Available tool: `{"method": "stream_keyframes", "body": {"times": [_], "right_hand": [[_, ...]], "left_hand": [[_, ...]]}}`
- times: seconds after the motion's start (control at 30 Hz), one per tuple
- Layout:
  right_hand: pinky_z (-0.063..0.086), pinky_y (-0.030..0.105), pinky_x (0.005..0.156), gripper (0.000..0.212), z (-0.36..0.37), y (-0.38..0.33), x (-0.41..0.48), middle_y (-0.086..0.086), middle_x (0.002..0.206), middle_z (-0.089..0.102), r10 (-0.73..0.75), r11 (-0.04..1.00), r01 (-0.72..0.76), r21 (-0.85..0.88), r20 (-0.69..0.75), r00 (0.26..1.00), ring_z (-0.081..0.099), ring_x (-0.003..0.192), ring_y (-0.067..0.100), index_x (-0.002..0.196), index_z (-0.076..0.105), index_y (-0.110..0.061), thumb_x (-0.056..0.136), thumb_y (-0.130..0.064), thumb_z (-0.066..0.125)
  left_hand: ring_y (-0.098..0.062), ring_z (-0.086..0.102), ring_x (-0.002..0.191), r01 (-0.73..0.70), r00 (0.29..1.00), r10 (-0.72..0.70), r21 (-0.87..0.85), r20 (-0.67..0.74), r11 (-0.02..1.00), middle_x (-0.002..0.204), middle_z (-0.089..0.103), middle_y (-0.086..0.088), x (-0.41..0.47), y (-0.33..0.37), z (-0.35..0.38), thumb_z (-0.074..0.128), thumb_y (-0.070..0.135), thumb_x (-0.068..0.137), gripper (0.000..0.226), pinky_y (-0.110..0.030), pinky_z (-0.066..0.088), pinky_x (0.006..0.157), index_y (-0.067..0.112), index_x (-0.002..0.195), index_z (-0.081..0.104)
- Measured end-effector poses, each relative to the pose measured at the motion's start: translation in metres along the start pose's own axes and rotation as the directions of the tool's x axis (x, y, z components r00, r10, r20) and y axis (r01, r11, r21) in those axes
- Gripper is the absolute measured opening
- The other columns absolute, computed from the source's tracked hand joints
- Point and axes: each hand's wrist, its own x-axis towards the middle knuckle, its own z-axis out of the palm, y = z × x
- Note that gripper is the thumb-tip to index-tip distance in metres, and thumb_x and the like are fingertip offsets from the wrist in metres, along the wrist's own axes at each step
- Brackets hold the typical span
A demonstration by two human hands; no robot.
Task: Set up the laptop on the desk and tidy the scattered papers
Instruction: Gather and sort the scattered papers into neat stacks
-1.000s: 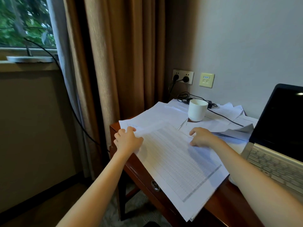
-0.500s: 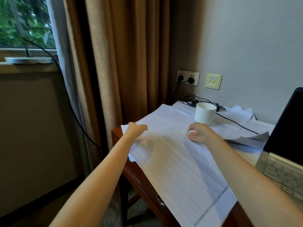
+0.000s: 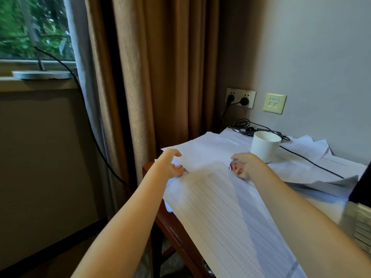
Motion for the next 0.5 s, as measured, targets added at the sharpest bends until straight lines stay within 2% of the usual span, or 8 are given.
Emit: {"method": "stream_keyframes", "body": {"times": [0.03, 0.1, 0.17, 0.27, 0.37, 0.43, 0.5], "right_hand": [[0.017, 0.007, 0.025, 0.029, 0.0, 0.001, 0.003, 0.005, 0.067, 0.038, 0.015, 1.0, -0.015, -0.015, -0.002, 1.0, 0.03, 0.051, 0.011, 0.068, 0.038, -0.009, 0.096, -0.007, 0.046], [0.015, 0.01, 0.023, 0.033, 0.002, 0.001, 0.008, 0.003, 0.065, 0.034, 0.028, 0.999, -0.028, -0.027, 0.001, 1.0, 0.027, 0.048, 0.009, 0.065, 0.037, -0.008, 0.097, -0.007, 0.045], [0.016, 0.011, 0.022, 0.033, 0.003, 0.0, 0.016, 0.003, 0.062, 0.033, -0.001, 0.999, 0.001, -0.036, -0.01, 1.0, 0.029, 0.035, 0.006, 0.064, 0.037, -0.008, 0.096, -0.005, 0.046], [0.021, 0.011, 0.022, 0.03, 0.009, -0.001, 0.03, 0.005, 0.062, 0.032, -0.061, 0.996, 0.062, 0.067, -0.019, 0.998, 0.035, 0.028, 0.007, 0.066, 0.039, -0.006, 0.094, 0.003, 0.047], [0.034, 0.012, 0.026, 0.023, 0.015, -0.005, 0.039, 0.009, 0.07, 0.04, -0.102, 0.961, 0.11, 0.254, -0.042, 0.994, 0.043, 0.054, 0.014, 0.074, 0.042, -0.004, 0.091, 0.01, 0.048], [0.043, 0.016, 0.03, 0.024, 0.018, -0.008, 0.039, 0.012, 0.078, 0.044, -0.139, 0.957, 0.142, 0.252, -0.03, 0.99, 0.045, 0.062, 0.017, 0.074, 0.043, -0.005, 0.093, 0.009, 0.045], [0.046, 0.019, 0.033, 0.023, 0.02, -0.008, 0.038, 0.013, 0.078, 0.043, -0.151, 0.961, 0.152, 0.232, -0.02, 0.988, 0.048, 0.063, 0.021, 0.074, 0.042, -0.004, 0.094, 0.008, 0.043]], "left_hand": [[-0.039, 0.051, 0.12, 0.002, 1.0, -0.002, 0.036, 0.016, 0.999, 0.144, 0.033, -0.018, 0.001, 0.0, 0.002, 0.048, -0.005, 0.086, 0.076, -0.044, 0.046, 0.094, 0.013, 0.15, 0.011], [-0.039, 0.051, 0.119, 0.012, 0.999, -0.017, 0.129, 0.036, 0.992, 0.123, 0.047, -0.021, 0.0, 0.001, 0.004, 0.048, -0.003, 0.089, 0.056, -0.043, 0.047, 0.093, 0.002, 0.142, 0.028], [-0.036, 0.057, 0.112, 0.005, 0.999, -0.014, 0.223, 0.039, 0.975, 0.106, 0.055, -0.02, 0.002, 0.0, 0.007, 0.048, -0.001, 0.091, 0.041, -0.041, 0.049, 0.087, -0.003, 0.132, 0.04], [-0.033, 0.063, 0.102, -0.019, 0.997, -0.004, 0.302, 0.077, 0.953, 0.11, 0.062, -0.021, 0.008, -0.004, 0.011, 0.046, -0.001, 0.094, 0.034, -0.037, 0.049, 0.08, -0.005, 0.128, 0.045], [-0.031, 0.061, 0.112, -0.036, 0.997, 0.007, 0.386, 0.077, 0.922, 0.122, 0.061, -0.021, 0.018, -0.009, 0.017, 0.045, 0.0, 0.096, 0.032, -0.034, 0.049, 0.083, -0.006, 0.128, 0.046], [-0.029, 0.062, 0.112, -0.051, 0.997, 0.023, 0.417, 0.072, 0.907, 0.122, 0.061, -0.02, 0.023, -0.011, 0.021, 0.045, 0.0, 0.096, 0.032, -0.032, 0.05, 0.082, -0.007, 0.128, 0.046], [-0.031, 0.062, 0.11, -0.063, 0.997, 0.042, 0.394, 0.061, 0.917, 0.121, 0.061, -0.022, 0.029, -0.012, 0.024, 0.042, -0.003, 0.096, 0.031, -0.033, 0.051, 0.077, -0.008, 0.127, 0.044]]}}
